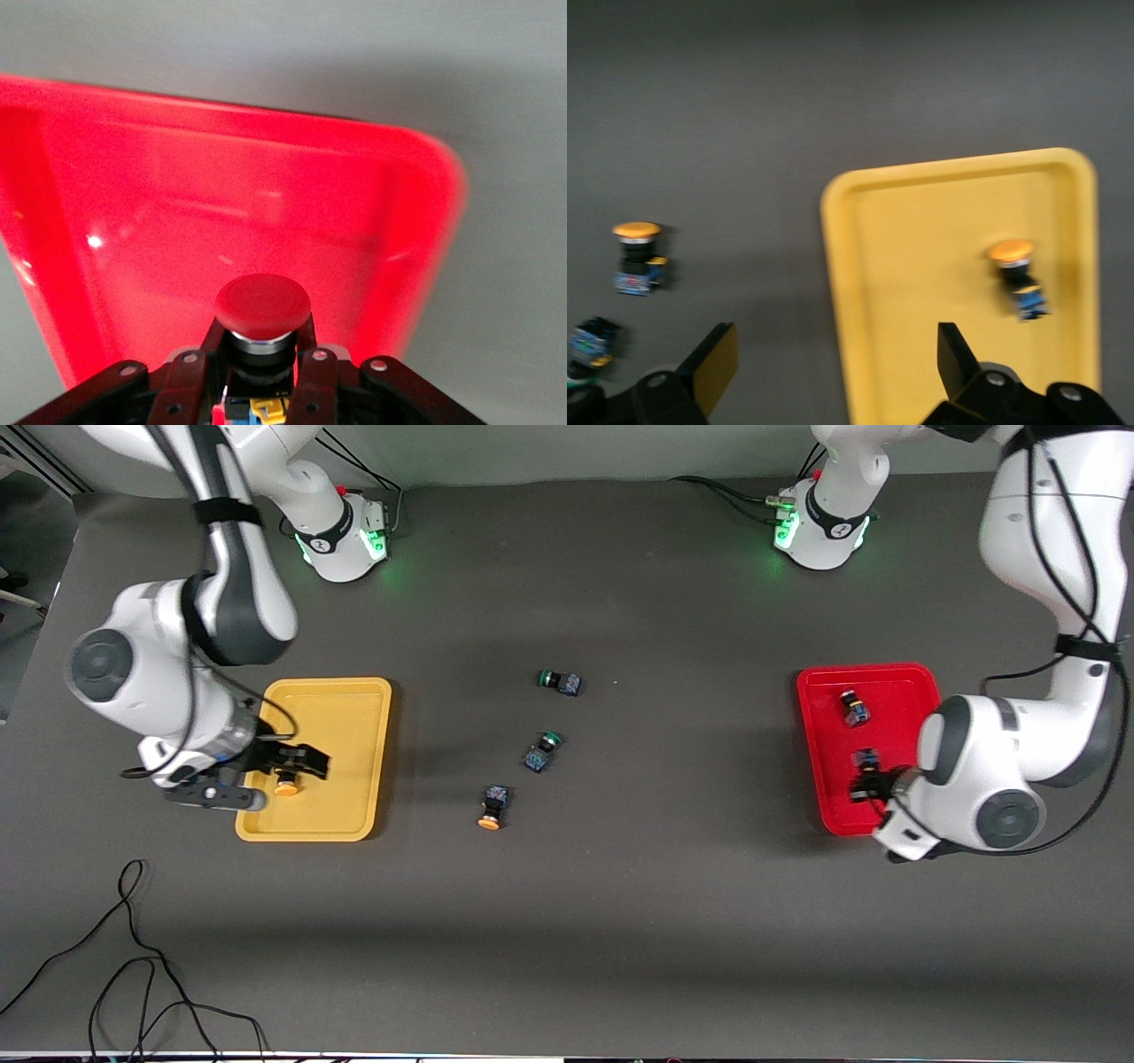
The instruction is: Place red and yellow buttons in trays
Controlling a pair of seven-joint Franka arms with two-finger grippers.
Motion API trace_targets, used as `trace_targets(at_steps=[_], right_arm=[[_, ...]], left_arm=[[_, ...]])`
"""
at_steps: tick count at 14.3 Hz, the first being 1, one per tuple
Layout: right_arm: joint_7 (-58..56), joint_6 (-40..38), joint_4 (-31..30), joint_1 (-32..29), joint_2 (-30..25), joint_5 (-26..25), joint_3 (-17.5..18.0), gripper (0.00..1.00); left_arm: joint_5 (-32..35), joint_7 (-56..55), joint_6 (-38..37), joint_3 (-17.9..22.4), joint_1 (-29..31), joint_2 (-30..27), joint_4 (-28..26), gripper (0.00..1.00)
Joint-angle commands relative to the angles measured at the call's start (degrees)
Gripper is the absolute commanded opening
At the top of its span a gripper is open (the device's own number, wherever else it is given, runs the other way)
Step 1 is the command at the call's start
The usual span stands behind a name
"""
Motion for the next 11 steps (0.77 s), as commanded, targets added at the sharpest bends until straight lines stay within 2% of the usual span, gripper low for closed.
trace_targets(at_steps=[1, 2, 4, 5, 7, 9, 11], right_arm=[[12.3, 3.8, 4.7, 7.3, 7.0, 2.4, -0.2, 1.0], [14.6, 4.1, 7.1, 8.7, 10.0, 5.1, 0.3, 1.0], [14.4, 4.5, 12.6, 9.0, 17.3, 12.4, 2.7, 1.0], [14.2, 6.8, 14.3, 9.0, 20.2, 14.3, 4.1, 1.0], [14.4, 13.2, 14.7, 8.8, 24.5, 15.7, 7.0, 1.0], [14.3, 16.4, 14.5, 8.1, 27.6, 16.7, 8.1, 1.0], [14.3, 20.0, 14.9, 7.8, 32.3, 22.3, 8.8, 1.0]], left_arm=[[1.7, 8.7, 6.0, -0.6, 4.3, -2.4, -6.3, 0.0], [1.8, 10.0, 8.3, -0.6, 5.5, -2.4, -7.9, 0.07], [1.8, 12.0, 11.0, -0.6, 6.9, -2.5, -9.6, 0.84], [1.8, 12.0, 10.9, -0.6, 7.0, -2.5, -9.6, 0.99], [1.8, 11.8, 9.5, -0.6, 6.8, -3.6, -9.6, 0.99], [1.7, 11.0, 7.0, -1.0, 6.3, -5.7, -9.5, 0.99], [1.5, 10.0, 4.7, -1.3, 5.3, -9.1, -9.5, 0.99]])
